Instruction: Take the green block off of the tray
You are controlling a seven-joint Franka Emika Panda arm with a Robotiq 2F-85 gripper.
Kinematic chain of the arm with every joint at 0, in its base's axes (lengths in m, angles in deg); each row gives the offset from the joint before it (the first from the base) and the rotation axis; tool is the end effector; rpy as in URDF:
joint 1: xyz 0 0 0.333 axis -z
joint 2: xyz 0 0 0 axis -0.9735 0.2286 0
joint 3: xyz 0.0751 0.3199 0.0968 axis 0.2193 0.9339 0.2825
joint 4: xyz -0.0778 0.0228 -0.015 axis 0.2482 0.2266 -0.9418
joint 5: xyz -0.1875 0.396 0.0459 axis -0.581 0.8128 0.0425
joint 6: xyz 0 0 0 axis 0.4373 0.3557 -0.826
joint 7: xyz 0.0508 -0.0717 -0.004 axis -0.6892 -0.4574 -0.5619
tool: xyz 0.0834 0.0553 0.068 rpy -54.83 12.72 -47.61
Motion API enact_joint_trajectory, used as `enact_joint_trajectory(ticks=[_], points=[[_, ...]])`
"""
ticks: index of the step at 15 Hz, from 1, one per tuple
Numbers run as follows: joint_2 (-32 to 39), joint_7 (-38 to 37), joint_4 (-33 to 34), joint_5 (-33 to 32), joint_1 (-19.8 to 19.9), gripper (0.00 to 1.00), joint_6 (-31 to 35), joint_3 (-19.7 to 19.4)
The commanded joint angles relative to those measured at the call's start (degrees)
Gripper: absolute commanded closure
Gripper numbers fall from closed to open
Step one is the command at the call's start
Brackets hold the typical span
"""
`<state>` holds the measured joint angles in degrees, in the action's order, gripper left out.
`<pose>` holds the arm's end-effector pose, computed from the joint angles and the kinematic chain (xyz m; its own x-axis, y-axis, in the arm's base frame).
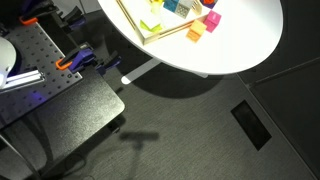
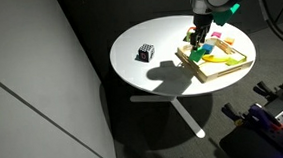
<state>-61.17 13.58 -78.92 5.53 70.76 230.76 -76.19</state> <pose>0.5700 0.0883 0.2427 0.9550 0.2965 -0.0109 0.2962 -0.9509 0.0893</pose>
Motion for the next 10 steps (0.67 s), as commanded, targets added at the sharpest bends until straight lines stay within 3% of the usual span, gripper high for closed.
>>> enact_joint_trajectory(ticks=[1,10], points=[[0.55,-2.32,2.31,-0.42,-0.07,0.00,-2.73,-0.15],[0.48,1.53,0.61,2.01,3.93,0.00,-6.73,-1.49]])
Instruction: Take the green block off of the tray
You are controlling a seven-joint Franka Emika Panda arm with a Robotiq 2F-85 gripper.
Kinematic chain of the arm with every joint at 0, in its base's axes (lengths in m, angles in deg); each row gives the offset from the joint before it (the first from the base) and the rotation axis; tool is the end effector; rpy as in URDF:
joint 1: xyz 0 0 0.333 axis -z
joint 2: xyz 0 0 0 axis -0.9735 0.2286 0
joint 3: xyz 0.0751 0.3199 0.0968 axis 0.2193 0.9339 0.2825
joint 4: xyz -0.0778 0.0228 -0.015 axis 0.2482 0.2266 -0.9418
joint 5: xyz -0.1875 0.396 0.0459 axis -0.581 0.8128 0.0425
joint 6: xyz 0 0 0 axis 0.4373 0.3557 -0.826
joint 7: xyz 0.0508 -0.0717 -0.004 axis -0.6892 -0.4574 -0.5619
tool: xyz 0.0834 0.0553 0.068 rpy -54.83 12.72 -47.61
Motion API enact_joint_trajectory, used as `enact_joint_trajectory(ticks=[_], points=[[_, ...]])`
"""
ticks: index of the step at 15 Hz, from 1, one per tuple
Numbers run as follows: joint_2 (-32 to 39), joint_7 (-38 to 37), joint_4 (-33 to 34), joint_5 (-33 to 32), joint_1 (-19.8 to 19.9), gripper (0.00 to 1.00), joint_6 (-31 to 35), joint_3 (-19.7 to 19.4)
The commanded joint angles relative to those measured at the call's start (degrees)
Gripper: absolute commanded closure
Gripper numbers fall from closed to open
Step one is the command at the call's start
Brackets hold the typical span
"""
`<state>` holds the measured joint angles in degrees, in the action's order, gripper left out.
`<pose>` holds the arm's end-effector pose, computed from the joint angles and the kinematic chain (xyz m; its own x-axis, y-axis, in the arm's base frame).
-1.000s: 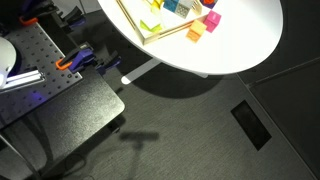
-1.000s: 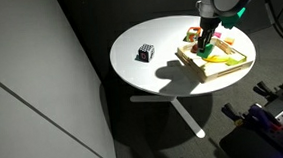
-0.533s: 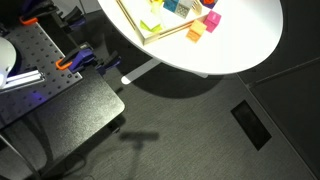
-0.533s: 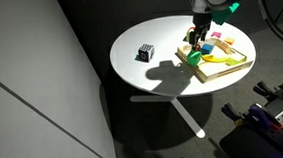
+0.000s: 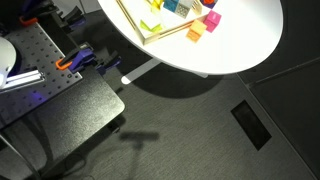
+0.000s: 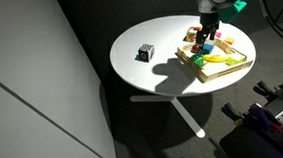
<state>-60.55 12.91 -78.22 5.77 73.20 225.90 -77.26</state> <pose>0.5681 0.0507 0.2346 0.9722 0.2149 -0.0931 0.2231 -0.9706 0.0898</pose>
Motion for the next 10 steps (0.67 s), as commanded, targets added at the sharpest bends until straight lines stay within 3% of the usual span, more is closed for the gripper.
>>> enact_joint_trajectory(ticks=[1,6,10], points=[[0.00,2.38,-0.78,1.92,2.10,0.00,-1.74,-0.72],[2.44,3.93,-1.74,1.93,4.02,0.00,0.26,-1.56],[4.63,1.12,-1.14,3.32,4.11,0.00,0.86,-1.82]])
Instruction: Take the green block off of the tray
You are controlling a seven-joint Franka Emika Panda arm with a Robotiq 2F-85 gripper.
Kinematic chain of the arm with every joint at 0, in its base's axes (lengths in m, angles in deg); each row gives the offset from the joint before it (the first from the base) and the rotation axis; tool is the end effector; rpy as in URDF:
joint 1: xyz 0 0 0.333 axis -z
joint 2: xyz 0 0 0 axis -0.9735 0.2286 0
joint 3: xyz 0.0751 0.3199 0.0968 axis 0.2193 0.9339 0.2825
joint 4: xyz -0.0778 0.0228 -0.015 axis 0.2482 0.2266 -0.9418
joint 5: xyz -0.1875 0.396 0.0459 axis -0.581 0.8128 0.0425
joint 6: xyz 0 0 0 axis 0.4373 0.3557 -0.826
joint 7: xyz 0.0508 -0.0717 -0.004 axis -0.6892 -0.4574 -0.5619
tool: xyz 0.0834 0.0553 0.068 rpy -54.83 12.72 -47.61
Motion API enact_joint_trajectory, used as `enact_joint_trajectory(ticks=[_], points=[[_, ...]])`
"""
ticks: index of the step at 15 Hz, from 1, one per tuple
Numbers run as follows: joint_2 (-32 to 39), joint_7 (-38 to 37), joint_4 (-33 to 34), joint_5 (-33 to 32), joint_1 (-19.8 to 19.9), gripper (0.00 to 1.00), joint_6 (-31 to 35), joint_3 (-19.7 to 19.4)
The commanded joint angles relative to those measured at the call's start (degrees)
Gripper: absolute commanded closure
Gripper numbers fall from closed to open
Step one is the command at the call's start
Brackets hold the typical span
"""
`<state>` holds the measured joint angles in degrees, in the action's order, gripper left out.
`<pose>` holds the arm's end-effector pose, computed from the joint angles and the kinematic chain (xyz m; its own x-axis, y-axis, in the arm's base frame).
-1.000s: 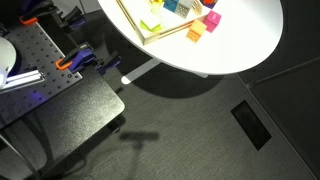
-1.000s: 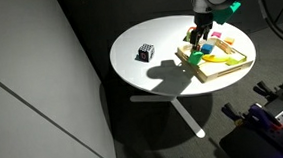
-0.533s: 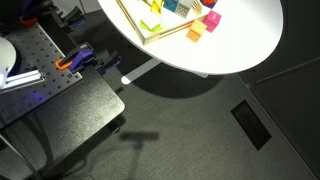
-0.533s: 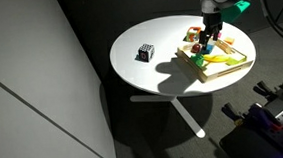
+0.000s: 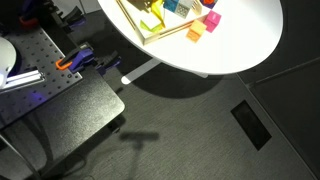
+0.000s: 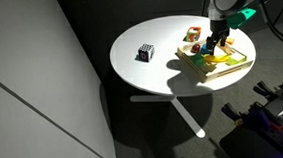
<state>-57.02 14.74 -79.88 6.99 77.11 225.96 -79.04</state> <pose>0.5504 -0.0056 0.1886 0.9739 0.1341 -0.1829 0.1484 -0.9867 0.0669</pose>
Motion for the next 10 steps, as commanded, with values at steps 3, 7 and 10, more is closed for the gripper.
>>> enact_joint_trajectory(ticks=[3,7,10], points=[[1.61,1.51,0.08,0.75,-0.11,0.00,1.99,-0.01],[1.76,5.65,0.26,-5.84,-1.21,0.00,2.93,-0.67],[1.65,11.33,0.81,-10.46,-0.92,0.00,2.80,-0.13]])
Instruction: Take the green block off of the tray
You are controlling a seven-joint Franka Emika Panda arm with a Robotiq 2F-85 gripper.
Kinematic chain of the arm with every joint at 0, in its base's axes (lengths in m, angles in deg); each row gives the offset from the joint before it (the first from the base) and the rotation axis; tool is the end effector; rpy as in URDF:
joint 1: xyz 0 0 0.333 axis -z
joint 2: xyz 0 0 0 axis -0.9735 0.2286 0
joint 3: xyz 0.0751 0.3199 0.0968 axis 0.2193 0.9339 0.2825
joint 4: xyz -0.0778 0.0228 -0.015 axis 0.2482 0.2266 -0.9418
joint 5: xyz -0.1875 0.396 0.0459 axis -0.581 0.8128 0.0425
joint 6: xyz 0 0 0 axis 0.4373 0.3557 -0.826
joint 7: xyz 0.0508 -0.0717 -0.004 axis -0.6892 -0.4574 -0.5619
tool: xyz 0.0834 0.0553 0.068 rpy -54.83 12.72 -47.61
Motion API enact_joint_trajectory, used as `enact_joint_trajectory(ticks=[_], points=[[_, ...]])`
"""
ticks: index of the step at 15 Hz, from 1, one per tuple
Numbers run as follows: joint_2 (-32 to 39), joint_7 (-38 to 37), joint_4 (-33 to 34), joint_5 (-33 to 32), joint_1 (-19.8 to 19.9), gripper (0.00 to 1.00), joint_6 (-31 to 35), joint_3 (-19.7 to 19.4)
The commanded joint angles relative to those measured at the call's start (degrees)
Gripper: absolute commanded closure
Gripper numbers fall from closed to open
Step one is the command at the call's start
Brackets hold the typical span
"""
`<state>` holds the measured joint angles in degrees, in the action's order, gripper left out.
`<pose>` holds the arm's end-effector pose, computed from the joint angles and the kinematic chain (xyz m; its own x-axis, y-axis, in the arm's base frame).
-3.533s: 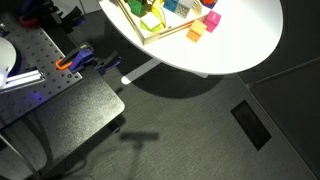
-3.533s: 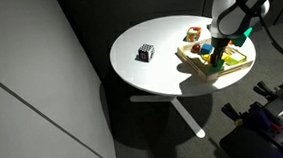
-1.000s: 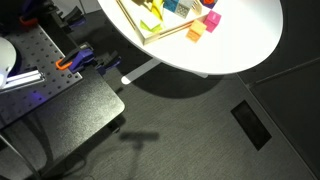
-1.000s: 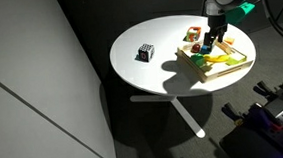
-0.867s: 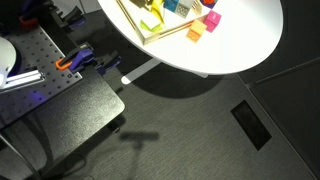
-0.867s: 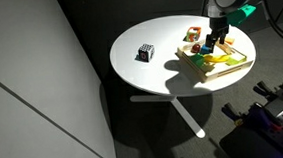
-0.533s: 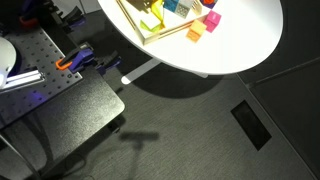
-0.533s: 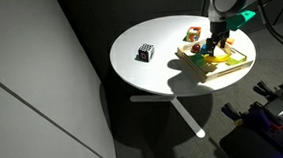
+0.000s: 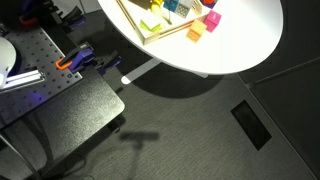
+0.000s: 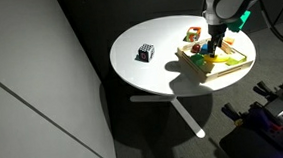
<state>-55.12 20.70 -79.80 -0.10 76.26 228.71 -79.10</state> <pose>0.5526 0.0014 0.1742 0.9207 0.3400 -0.1914 0.3641 -0.9250 0.1084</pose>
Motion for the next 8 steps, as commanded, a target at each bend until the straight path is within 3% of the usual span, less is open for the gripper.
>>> enact_joint_trajectory(ticks=[1,8], points=[[-0.30,7.75,0.78,-3.93,0.25,0.00,0.14,0.29],[0.34,28.38,2.22,-0.78,3.72,0.00,-0.58,3.39]])
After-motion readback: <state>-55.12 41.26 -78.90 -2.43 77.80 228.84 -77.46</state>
